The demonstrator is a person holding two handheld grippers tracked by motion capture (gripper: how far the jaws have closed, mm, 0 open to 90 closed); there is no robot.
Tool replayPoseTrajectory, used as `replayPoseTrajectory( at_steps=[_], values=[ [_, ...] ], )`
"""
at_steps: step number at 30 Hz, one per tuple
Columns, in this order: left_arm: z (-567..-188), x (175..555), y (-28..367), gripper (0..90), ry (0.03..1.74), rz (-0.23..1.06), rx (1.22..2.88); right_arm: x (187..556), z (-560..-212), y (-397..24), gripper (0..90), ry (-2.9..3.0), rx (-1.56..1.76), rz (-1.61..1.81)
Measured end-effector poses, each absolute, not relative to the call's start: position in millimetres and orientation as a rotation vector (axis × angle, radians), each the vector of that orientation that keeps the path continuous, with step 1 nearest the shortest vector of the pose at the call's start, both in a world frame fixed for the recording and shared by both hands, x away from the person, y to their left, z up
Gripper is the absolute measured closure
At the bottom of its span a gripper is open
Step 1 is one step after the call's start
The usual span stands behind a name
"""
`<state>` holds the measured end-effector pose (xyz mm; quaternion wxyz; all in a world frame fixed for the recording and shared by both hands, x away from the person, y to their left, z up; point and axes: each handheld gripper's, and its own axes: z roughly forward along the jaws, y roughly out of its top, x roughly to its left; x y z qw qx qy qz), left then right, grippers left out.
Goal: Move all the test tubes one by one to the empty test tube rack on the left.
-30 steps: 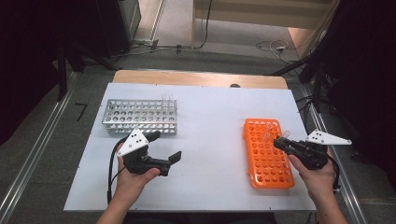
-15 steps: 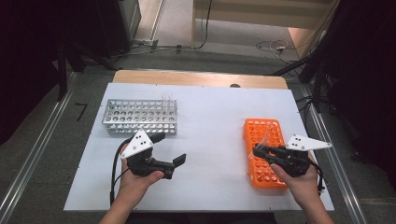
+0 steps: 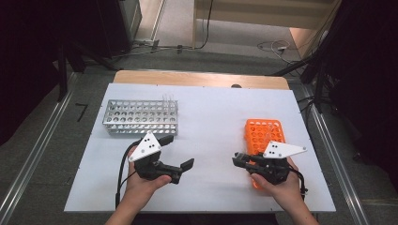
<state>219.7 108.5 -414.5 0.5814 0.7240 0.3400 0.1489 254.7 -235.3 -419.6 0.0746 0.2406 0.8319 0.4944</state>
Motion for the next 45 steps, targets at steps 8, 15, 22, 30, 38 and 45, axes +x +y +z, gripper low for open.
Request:
replayPoseTrajectory(
  at_steps=[8, 15, 22, 30, 38, 45],
  values=[
    [-414, 218, 97, 3.6, 0.761, 0.321, 1.702, 248, -422, -218, 74.3, 2.536, 0.665, 1.505],
    [-414, 215, 82, 16.4, 0.736, 0.296, 1.718, 242, -425, -203, 74.3, 2.571, 0.619, 1.506],
    [-414, 211, 68, 29.5, 0.690, 0.265, 1.735, 238, -427, -192, 74.3, 2.599, 0.590, 1.497],
    [-415, 207, 55, 47.1, 0.628, 0.224, 1.750, 235, -428, -185, 74.3, 2.618, 0.569, 1.495],
    [-416, 205, 44, 60.3, 0.594, 0.226, 1.774, 231, -430, -179, 74.3, 2.638, 0.540, 1.493],
    [-418, 204, 39, 73.6, 0.572, 0.241, 1.803, 229, -430, -176, 74.3, 2.647, 0.528, 1.500]
  ],
)
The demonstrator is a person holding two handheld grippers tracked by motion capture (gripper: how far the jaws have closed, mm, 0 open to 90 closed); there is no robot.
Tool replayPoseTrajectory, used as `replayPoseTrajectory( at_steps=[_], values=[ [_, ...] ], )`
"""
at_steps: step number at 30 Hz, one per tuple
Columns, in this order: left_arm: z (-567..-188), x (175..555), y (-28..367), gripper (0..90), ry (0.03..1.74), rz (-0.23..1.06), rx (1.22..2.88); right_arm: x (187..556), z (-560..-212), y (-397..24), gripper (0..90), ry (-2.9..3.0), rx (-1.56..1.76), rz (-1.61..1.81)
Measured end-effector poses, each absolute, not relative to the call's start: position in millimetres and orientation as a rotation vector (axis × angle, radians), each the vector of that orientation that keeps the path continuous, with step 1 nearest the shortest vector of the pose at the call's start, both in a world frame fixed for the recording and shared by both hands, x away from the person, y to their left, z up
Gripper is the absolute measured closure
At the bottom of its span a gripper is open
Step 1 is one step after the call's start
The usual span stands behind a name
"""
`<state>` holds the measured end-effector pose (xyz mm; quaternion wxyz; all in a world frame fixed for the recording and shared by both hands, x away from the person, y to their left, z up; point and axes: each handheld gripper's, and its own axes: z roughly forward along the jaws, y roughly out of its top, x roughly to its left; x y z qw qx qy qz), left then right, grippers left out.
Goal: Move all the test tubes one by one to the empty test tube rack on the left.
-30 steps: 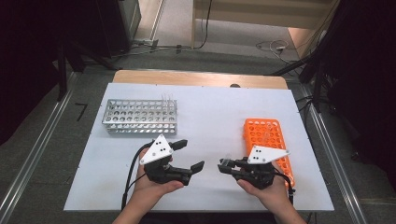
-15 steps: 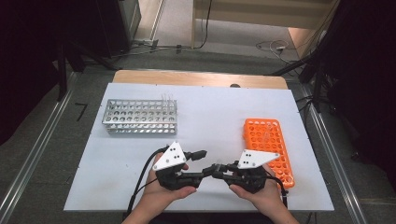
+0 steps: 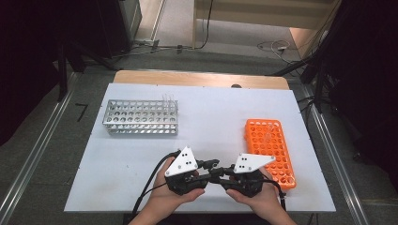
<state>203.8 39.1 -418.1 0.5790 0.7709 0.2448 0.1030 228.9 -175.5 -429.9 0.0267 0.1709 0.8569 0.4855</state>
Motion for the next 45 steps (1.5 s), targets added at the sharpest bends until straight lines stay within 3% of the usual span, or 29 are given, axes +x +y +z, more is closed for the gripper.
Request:
replayPoseTrajectory(
  at_steps=[10, 25, 45],
  values=[
    [-417, 204, 40, 76.2, 0.560, 0.268, 1.793, 230, -430, -176, 72.5, 2.645, 0.534, 1.519],
    [-406, 220, 77, 76.3, 0.659, 0.336, 1.727, 236, -424, -207, 1.5, 2.539, 0.603, 1.508],
    [-386, 276, 151, 76.3, 0.845, 0.482, 1.624, 255, -425, -264, 0.0, 2.395, 0.769, 1.550]
  ],
)
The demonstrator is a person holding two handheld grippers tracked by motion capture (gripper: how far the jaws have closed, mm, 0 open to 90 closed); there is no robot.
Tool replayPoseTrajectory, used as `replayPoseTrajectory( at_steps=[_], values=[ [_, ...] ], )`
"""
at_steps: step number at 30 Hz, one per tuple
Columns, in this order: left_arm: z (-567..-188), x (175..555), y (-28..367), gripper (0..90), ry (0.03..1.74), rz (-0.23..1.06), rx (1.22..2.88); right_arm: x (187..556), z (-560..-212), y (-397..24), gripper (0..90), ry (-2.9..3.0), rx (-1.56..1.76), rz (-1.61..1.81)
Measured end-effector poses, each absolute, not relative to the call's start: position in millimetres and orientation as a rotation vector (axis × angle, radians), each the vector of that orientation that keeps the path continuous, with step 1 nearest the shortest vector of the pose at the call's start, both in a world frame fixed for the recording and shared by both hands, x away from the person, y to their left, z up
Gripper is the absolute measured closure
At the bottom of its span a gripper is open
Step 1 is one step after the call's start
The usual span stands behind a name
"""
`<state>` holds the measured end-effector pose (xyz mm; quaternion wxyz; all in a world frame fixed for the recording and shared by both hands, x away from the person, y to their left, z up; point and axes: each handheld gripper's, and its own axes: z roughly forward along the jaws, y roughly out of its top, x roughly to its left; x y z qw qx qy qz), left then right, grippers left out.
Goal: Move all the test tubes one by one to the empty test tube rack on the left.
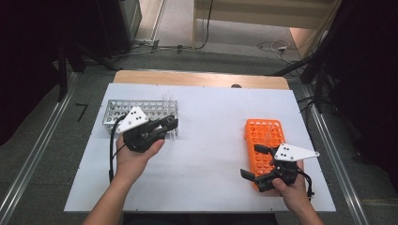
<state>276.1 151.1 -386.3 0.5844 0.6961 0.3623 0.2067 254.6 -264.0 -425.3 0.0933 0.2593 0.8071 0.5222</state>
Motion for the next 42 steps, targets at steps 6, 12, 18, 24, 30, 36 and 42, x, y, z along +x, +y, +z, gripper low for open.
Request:
replayPoseTrajectory(
  at_steps=[6, 12, 18, 24, 30, 36, 42],
  values=[
    [-384, 299, 167, 76.3, 0.896, 0.508, 1.607, 260, -427, -278, 0.0, 2.368, 0.816, 1.541],
    [-381, 321, 176, 76.3, 0.929, 0.522, 1.593, 263, -428, -286, 0.0, 2.350, 0.844, 1.537],
    [-379, 343, 183, 76.3, 0.952, 0.556, 1.583, 266, -430, -292, 0.0, 2.340, 0.863, 1.518],
    [-381, 367, 189, 76.3, 1.001, 0.580, 1.571, 268, -431, -298, 0.0, 2.325, 0.887, 1.513],
    [-388, 386, 192, 76.4, 1.036, 0.601, 1.562, 269, -431, -301, 0.0, 2.318, 0.896, 1.514],
    [-397, 400, 195, 76.4, 1.078, 0.620, 1.550, 270, -431, -304, 0.0, 2.305, 0.906, 1.515],
    [-407, 410, 196, 76.3, 1.112, 0.632, 1.548, 271, -431, -305, 0.0, 2.303, 0.914, 1.511]
  ],
)
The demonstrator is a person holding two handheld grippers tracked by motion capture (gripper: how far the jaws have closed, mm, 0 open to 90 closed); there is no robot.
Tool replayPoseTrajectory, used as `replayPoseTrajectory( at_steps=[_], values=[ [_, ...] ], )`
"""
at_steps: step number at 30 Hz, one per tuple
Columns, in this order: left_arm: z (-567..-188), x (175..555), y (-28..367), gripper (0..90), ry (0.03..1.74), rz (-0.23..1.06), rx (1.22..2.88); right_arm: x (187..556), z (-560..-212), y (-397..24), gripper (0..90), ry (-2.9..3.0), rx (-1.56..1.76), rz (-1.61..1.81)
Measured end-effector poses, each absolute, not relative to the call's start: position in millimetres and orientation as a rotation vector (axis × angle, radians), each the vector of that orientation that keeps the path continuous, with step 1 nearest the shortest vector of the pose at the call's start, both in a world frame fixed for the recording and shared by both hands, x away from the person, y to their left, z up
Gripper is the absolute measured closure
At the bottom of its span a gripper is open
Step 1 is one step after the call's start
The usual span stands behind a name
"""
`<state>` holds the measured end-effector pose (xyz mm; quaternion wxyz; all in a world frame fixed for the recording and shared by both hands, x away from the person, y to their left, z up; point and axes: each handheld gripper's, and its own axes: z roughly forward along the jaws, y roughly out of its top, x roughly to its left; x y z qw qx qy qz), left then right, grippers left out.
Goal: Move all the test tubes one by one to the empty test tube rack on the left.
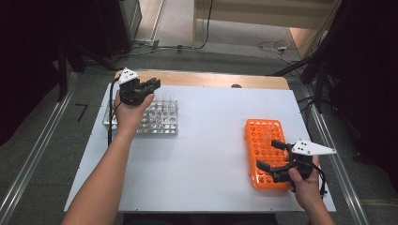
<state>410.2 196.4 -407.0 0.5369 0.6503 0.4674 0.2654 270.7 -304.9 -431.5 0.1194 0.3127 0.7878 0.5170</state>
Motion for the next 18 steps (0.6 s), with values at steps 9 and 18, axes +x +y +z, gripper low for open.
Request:
replayPoseTrajectory(
  at_steps=[9, 18],
  values=[
    [-417, 418, 193, 76.2, 1.141, 0.613, 1.596, 272, -433, -306, 0.0, 2.302, 0.916, 1.514],
    [-422, 419, 191, 75.8, 1.197, 0.576, 1.663, 272, -432, -307, 0.0, 2.302, 0.920, 1.515]
  ],
)
